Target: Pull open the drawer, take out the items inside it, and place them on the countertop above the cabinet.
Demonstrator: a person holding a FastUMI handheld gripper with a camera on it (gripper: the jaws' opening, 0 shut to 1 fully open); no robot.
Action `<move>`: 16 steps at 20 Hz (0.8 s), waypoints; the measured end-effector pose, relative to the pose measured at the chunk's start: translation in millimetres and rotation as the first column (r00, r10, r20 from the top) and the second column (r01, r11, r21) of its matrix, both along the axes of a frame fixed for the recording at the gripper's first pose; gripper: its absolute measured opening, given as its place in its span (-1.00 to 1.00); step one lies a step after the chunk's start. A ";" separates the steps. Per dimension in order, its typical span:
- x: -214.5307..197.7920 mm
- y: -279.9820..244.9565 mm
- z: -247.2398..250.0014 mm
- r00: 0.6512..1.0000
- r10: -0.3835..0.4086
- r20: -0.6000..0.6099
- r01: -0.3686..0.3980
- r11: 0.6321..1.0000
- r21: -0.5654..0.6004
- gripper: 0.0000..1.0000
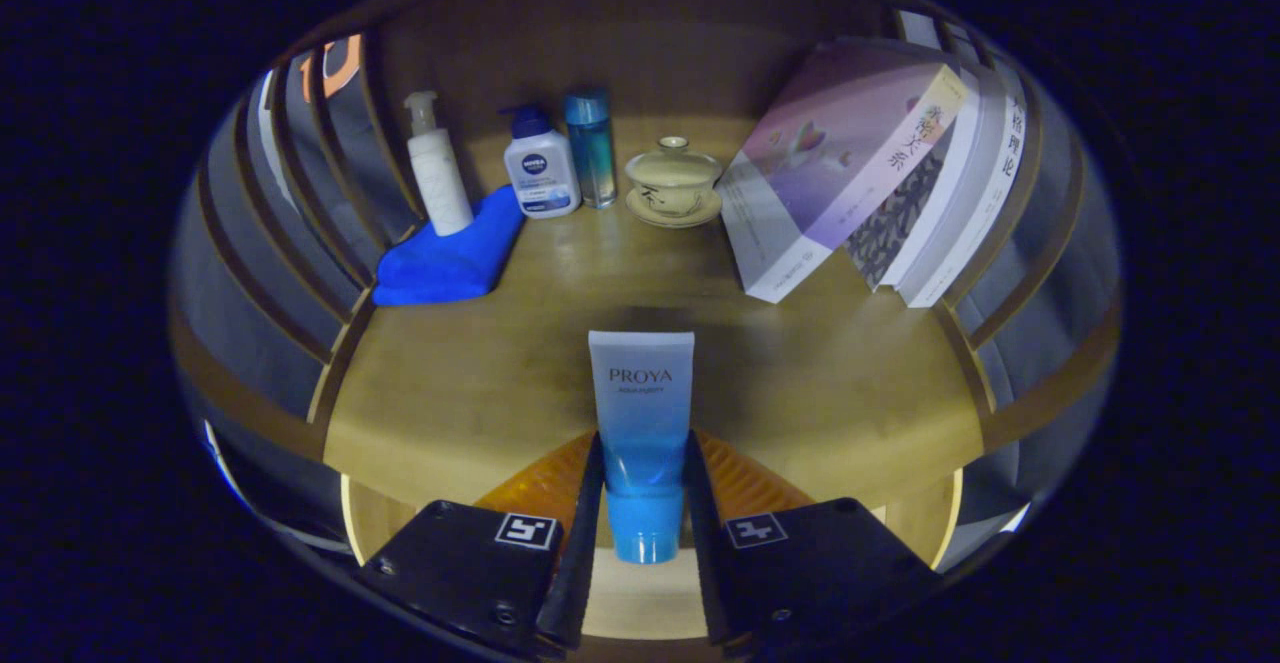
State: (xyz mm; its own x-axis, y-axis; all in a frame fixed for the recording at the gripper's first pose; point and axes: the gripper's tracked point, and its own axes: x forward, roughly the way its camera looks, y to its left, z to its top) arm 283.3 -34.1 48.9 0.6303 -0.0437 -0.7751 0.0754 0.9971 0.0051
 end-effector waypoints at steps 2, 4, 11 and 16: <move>3.5 -0.3 -8.2 1.000 -0.020 0.003 0.020 1.000 0.016 -0.03; 6.7 -0.2 -10.1 0.999 -0.021 0.025 0.021 1.000 0.018 0.01; -9.2 -4.4 47.3 0.951 0.008 0.309 -0.001 1.000 -0.024 0.27; -70.4 -20.2 91.7 0.861 -0.012 0.509 -0.002 1.000 0.028 0.86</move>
